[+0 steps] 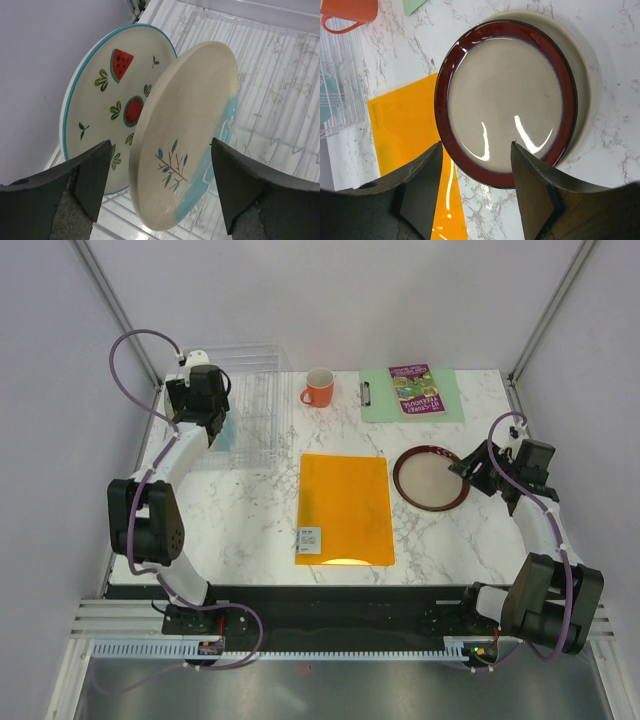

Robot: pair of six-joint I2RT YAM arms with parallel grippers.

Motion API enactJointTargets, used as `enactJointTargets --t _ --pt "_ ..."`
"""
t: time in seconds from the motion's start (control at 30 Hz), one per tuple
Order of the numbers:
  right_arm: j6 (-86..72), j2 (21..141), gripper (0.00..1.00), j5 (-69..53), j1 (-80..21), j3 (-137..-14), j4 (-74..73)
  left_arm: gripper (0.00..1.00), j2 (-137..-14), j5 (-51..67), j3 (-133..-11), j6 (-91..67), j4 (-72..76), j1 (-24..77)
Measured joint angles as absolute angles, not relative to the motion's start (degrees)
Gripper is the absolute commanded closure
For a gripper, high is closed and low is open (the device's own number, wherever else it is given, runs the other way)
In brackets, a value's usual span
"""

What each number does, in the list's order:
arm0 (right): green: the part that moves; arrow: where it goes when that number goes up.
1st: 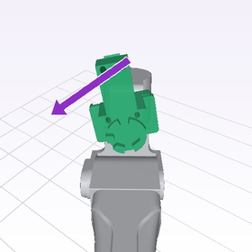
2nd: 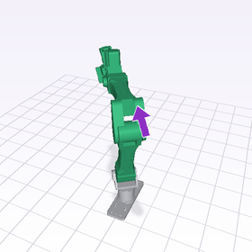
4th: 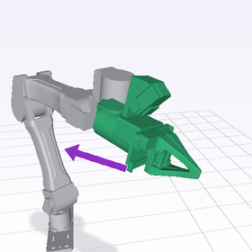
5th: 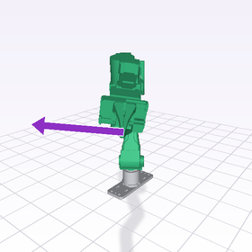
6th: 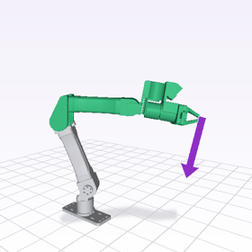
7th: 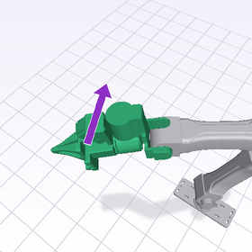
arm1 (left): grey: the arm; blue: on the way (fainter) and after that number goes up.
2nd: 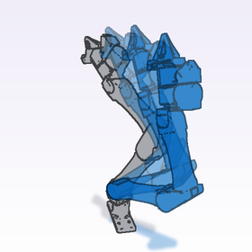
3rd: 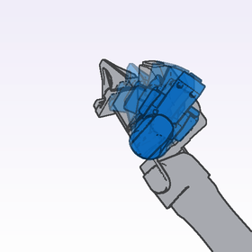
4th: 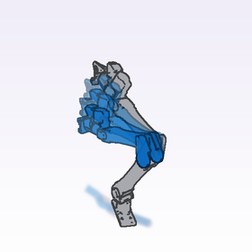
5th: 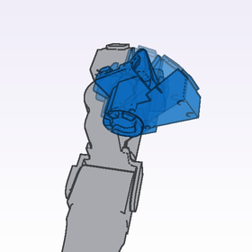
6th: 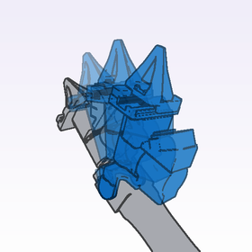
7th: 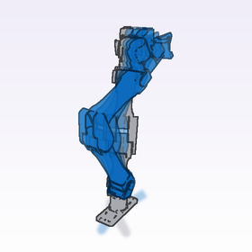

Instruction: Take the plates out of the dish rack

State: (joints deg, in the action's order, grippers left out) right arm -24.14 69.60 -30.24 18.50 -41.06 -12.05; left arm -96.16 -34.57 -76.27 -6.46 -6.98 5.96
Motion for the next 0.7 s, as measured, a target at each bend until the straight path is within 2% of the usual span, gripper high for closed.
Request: enactJointTargets --t 0.1,0.13,0.2,0.23,0.3,0.7 --pt "-24.16 69.60 0.36 -30.26 18.50 -41.82 -12.05 0.30 -99.81 -34.50 -78.50 -6.37 -6.66 5.61" --pt "-24.14 69.60 0.37 -30.28 18.50 -42.06 -12.05 0.46 -100.73 -34.50 -78.94 -6.37 -6.70 5.50" --pt "-24.14 69.60 0.37 -30.30 18.50 -42.35 -12.01 0.65 -102.43 -35.46 -79.88 -6.07 -6.76 5.32" --pt "-24.14 69.60 0.36 -30.33 18.50 -42.37 -12.01 0.83 -102.72 -36.49 -80.14 -5.78 -7.01 5.21" --pt "-24.14 69.60 0.37 -30.35 18.48 -42.37 -12.03 0.97 -102.67 -36.03 -80.55 -5.82 -7.38 4.51" --pt "-24.08 69.60 0.37 -30.13 17.41 -42.37 -12.05 0.98 -101.01 -32.38 -82.21 -3.75 -8.40 6.09"
